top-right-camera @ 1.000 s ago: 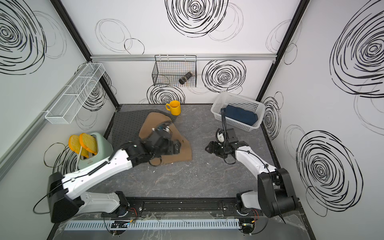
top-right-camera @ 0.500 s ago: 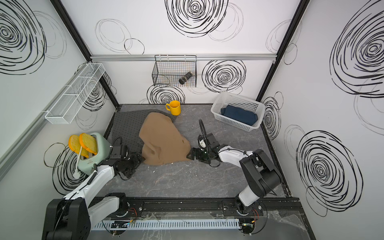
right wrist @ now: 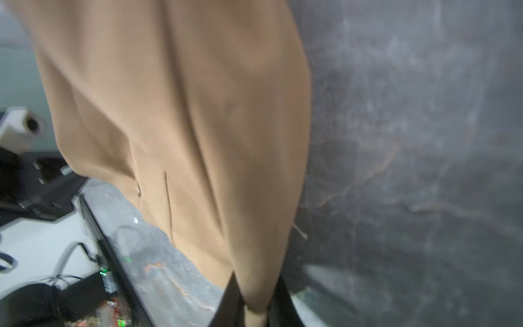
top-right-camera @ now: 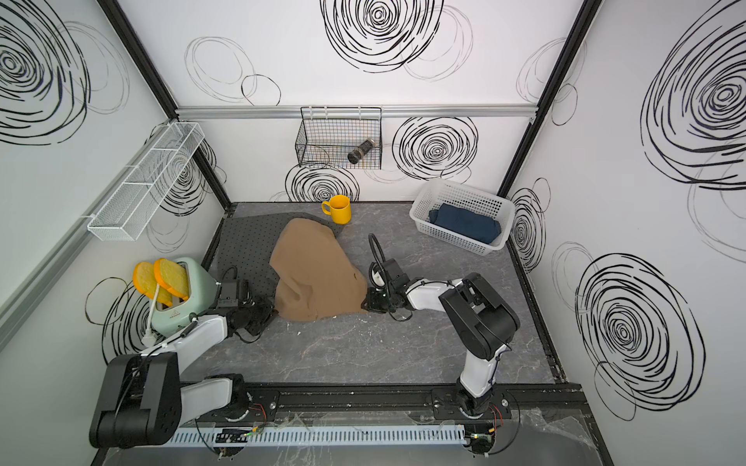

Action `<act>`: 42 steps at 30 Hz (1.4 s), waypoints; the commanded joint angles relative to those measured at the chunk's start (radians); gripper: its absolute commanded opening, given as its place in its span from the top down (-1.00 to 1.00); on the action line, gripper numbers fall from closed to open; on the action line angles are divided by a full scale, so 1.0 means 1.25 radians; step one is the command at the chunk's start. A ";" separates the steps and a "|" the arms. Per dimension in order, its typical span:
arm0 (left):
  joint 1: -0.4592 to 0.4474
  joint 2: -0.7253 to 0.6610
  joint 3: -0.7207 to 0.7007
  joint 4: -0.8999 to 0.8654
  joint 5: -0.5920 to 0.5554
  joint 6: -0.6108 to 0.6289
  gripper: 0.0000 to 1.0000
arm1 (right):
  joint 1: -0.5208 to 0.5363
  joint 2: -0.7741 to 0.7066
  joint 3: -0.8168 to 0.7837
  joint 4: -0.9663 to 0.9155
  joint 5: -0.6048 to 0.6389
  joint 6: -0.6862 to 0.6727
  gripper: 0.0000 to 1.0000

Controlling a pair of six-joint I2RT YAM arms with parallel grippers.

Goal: Roll up the skirts
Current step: Move the basket to the corner of the board, then flatten out the skirt at the center of the board.

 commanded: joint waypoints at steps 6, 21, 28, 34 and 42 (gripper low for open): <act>-0.103 -0.136 0.213 -0.087 -0.100 0.001 1.00 | -0.068 -0.131 0.021 -0.010 -0.088 0.031 1.00; -0.326 -0.036 0.694 -0.221 -0.171 -0.004 1.00 | -0.321 -0.395 0.200 -0.191 -0.228 0.041 1.00; -0.363 0.119 0.882 -0.226 -0.067 0.037 1.00 | -0.386 -0.415 0.284 -0.245 -0.161 0.008 1.00; -0.369 0.327 1.269 -0.354 -0.069 0.176 1.00 | -0.459 -0.297 0.544 -0.327 -0.146 -0.057 1.00; -0.397 0.257 1.264 -0.317 -0.132 0.344 0.96 | -0.471 -0.445 0.405 -0.195 -0.164 -0.053 1.00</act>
